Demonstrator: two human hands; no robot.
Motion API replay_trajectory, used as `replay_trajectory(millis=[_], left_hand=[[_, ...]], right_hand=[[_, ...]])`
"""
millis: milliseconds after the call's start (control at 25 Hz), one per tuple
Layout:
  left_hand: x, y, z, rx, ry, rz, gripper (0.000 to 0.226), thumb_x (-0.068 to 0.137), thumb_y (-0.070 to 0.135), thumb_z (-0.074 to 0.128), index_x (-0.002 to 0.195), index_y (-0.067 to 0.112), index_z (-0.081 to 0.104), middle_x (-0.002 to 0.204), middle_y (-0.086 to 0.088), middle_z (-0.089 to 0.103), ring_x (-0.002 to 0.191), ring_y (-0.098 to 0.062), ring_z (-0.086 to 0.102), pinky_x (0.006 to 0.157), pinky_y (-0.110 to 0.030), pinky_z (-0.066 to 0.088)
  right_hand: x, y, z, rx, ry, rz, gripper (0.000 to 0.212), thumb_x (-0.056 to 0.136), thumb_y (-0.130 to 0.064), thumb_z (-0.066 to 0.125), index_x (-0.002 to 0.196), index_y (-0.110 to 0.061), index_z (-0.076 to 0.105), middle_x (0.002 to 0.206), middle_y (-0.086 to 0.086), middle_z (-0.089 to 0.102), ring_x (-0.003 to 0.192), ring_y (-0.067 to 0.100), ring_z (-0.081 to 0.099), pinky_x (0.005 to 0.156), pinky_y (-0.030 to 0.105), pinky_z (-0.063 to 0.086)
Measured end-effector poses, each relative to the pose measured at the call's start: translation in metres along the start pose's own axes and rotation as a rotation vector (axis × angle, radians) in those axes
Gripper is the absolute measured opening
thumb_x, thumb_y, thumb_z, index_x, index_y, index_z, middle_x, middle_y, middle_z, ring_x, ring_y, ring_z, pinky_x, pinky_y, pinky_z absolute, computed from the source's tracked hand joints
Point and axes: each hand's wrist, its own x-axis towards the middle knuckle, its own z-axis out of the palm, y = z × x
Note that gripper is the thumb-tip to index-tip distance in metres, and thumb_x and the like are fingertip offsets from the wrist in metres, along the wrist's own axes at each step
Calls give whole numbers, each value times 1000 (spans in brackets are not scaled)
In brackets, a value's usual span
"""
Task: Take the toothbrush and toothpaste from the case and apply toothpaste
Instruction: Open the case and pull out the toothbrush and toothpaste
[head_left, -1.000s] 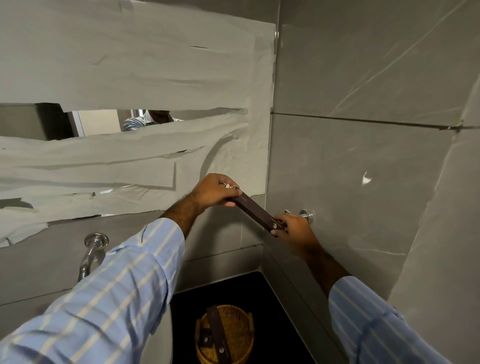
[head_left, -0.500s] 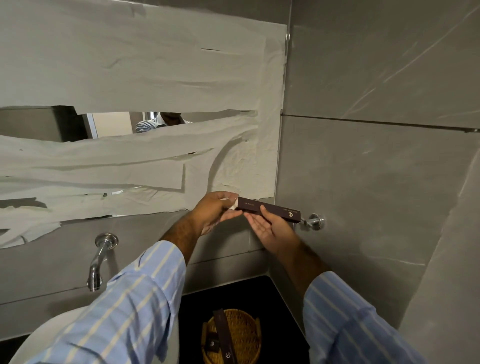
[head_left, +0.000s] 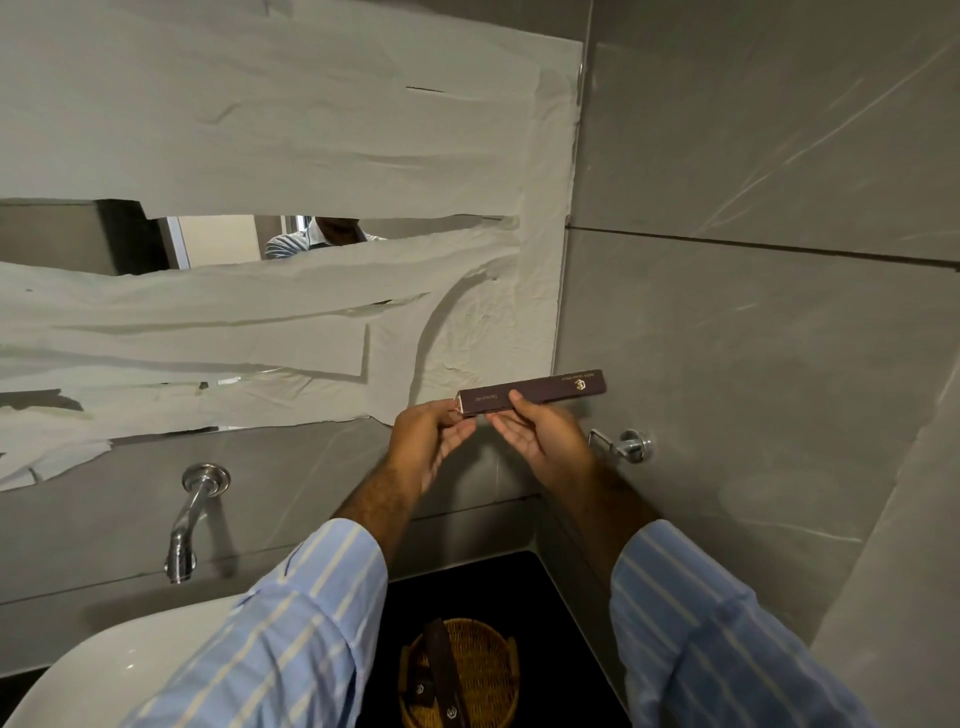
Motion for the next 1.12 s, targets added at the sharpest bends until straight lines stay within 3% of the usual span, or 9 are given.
replay_trajectory(millis=[80, 200, 360, 440, 640, 800, 920, 1120], left_hand=[[0, -3, 0, -256, 2, -103, 19, 92, 3, 47, 103, -7, 60, 102, -29, 69, 89, -35, 71, 75, -37, 64], [-5, -9, 4, -365, 30, -167, 21, 99, 15, 52, 104, -5, 58, 98, -28, 68, 91, -37, 69, 85, -42, 57], [-12, -17, 12, -483, 63, -220, 18, 100, 10, 54, 102, -8, 57, 114, -32, 64, 111, -41, 65, 92, -46, 55], [-13, -20, 11, -495, 43, -202, 18, 99, 8, 57, 104, -9, 58, 119, -31, 62, 111, -38, 65, 94, -44, 54], [-13, -37, 2, -174, -78, -15, 28, 95, 6, 63, 120, -8, 63, 116, -22, 70, 99, -23, 72, 80, -25, 62], [-11, -37, -3, 255, -87, 173, 31, 84, 21, 78, 110, 4, 76, 96, -11, 80, 89, -24, 77, 80, -34, 63], [-8, -32, -3, 628, -49, 290, 33, 81, 31, 79, 109, 13, 78, 95, -3, 80, 82, -19, 77, 75, -36, 64], [-8, -24, -5, 636, -94, 333, 28, 83, 24, 79, 106, 10, 79, 82, -1, 81, 70, -14, 77, 69, -30, 63]], right_hand=[[3, -10, 4, -211, 2, -55, 25, 94, -9, 63, 116, 3, 59, 110, 24, 70, 98, 33, 72, 86, 40, 60], [10, -26, 14, -534, 10, -100, 25, 93, -14, 64, 114, -1, 61, 111, 18, 72, 98, 31, 73, 80, 40, 63], [19, -38, 22, -694, 6, -100, 22, 90, -17, 69, 108, -5, 64, 107, 14, 73, 89, 26, 74, 70, 38, 64], [23, -38, 24, -713, 24, -99, 14, 89, -17, 69, 100, -9, 64, 102, 13, 72, 82, 24, 73, 69, 39, 63], [31, -37, 15, -636, 96, -95, 28, 90, -17, 68, 111, 0, 61, 94, 15, 71, 80, 28, 74, 76, 45, 63], [29, -40, 11, -609, 128, -97, 31, 91, -17, 68, 115, 1, 59, 97, 18, 72, 79, 29, 75, 78, 46, 63], [26, -46, 9, -635, 153, -111, 31, 91, -18, 68, 114, 0, 60, 103, 19, 74, 80, 28, 76, 72, 40, 64], [21, -60, 6, -593, 174, -169, 26, 91, -17, 67, 110, 0, 62, 106, 23, 73, 81, 29, 75, 79, 45, 62]])
